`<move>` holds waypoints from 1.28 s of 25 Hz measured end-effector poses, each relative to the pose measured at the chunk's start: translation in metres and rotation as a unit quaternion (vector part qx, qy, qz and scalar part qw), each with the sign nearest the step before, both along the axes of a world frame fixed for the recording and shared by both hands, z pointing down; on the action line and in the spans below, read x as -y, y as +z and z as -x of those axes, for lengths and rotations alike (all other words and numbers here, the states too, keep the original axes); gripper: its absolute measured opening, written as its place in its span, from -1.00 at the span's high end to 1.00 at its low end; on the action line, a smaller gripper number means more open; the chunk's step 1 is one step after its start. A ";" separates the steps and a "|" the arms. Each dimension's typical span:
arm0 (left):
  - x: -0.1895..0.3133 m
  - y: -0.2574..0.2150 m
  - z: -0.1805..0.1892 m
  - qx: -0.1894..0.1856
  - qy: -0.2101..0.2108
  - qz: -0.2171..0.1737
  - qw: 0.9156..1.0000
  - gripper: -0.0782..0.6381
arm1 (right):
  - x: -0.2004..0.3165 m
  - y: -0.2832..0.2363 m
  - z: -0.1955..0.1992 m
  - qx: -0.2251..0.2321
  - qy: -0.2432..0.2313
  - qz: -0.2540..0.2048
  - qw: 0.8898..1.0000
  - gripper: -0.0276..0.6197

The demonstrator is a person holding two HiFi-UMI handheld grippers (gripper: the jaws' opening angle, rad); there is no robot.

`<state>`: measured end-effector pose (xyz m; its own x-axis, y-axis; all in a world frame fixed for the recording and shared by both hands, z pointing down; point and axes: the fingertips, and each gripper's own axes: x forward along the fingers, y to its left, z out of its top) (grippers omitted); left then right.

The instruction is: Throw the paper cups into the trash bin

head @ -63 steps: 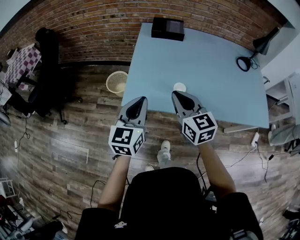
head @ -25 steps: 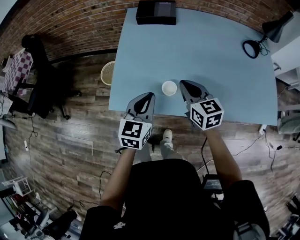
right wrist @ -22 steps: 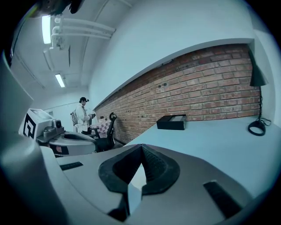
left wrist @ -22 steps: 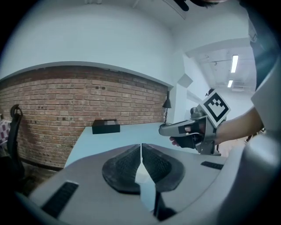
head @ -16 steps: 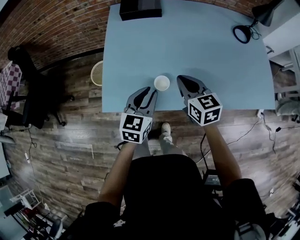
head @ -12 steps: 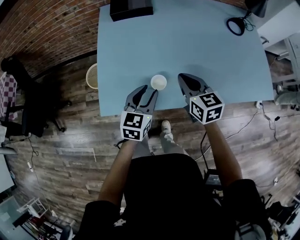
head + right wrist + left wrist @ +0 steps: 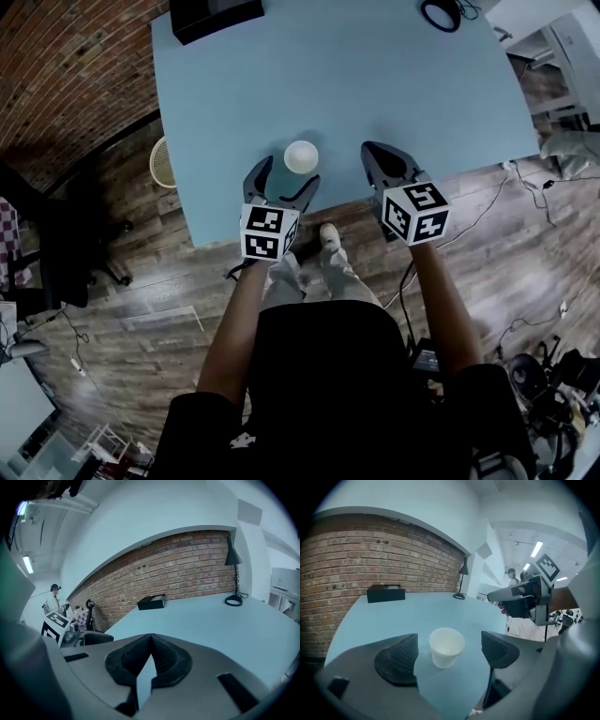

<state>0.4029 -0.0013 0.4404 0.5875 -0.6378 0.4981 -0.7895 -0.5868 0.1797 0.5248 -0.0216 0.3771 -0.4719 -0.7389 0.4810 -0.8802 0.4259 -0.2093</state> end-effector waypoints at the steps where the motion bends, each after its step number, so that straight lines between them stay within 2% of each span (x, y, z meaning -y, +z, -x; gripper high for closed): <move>1: 0.000 0.005 -0.004 0.003 0.008 0.003 1.000 -0.41 | -0.003 0.003 -0.002 -0.001 0.005 0.003 1.000 0.93; 7: 0.003 0.030 -0.019 0.023 0.034 0.019 0.999 -0.76 | -0.018 0.016 -0.014 -0.009 0.034 0.022 0.999 0.93; 18: 0.017 0.051 -0.029 0.042 0.054 0.024 0.997 -0.77 | -0.029 0.040 -0.027 -0.016 0.053 0.047 0.997 0.93; 25: 0.016 0.055 -0.033 0.047 0.056 0.035 0.997 -0.56 | -0.031 0.046 -0.032 -0.019 0.050 0.053 0.997 0.93; 32: 0.019 0.059 -0.029 0.050 0.037 0.042 0.997 -0.23 | -0.030 0.049 -0.033 -0.016 0.049 0.055 0.997 0.93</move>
